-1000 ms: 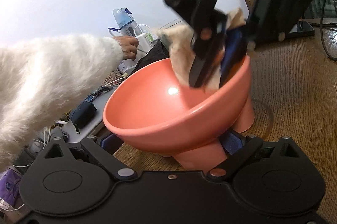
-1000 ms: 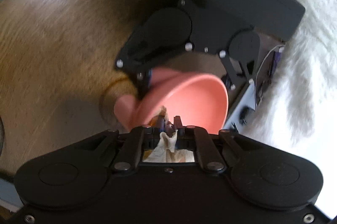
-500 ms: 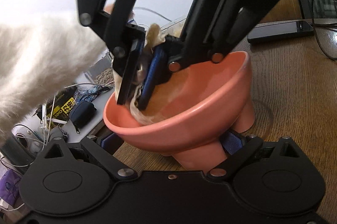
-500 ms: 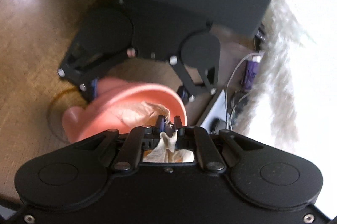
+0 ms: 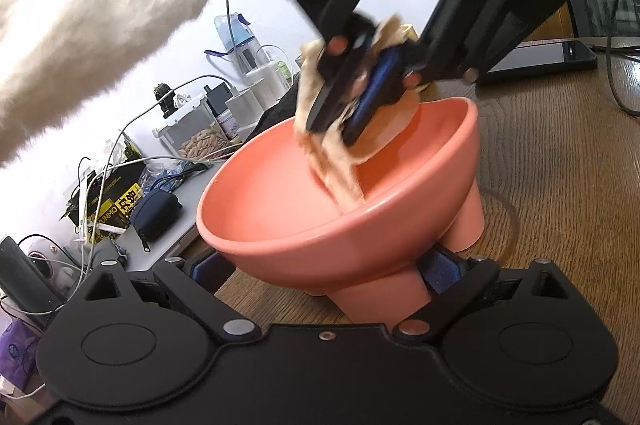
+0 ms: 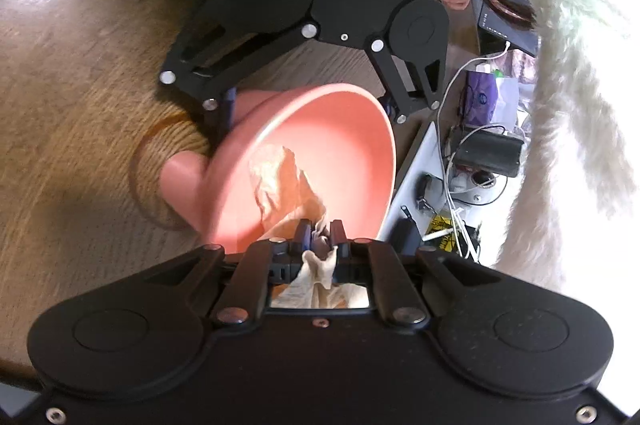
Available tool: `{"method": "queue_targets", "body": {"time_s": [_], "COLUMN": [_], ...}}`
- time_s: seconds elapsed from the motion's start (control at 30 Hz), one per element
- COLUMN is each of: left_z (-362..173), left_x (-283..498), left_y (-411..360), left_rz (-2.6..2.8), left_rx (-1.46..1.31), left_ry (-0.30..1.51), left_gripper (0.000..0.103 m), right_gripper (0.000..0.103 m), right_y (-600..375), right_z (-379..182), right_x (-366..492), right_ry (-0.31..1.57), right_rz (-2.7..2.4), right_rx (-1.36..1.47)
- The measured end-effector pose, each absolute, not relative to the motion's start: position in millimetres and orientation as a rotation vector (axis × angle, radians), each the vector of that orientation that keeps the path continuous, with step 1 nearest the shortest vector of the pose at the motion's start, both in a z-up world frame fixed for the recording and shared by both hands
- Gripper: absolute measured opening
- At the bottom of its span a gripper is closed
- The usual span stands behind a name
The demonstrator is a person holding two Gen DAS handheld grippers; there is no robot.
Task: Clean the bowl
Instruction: 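Wipe the bowl interior and rim once more with the right gripper, then lower the pink bowl onto the table with the left gripper while the right gripper drops the towel beside it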
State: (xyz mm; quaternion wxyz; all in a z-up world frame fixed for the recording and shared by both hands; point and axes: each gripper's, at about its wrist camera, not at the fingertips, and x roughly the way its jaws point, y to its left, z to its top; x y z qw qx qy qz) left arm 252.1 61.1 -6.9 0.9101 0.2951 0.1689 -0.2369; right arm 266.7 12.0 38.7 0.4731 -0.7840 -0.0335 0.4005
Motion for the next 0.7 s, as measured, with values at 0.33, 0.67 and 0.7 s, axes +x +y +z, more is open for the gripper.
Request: {"method": "queue_targets", "body": {"time_s": [0.33, 0.67, 0.7], "left_z": [-11, -13, -13], "left_x": [291, 309, 310], "left_y": [72, 77, 77], "left_rz": [-0.494, -0.491, -0.492], "left_rx": [0.594, 0.597, 0.596], "left_ry": [0.362, 0.36, 0.36], "left_gripper": [0.097, 0.097, 0.097], "right_gripper": [0.009, 0.01, 0.01], "right_y": [-23, -68, -70], "right_z": [76, 81, 77], "right_x": [240, 237, 248], "right_ry": [0.11, 0.404, 0.406], "right_rz": [0.84, 0.695, 0.687], "right_rx": [-1.184, -0.343, -0.283]}}
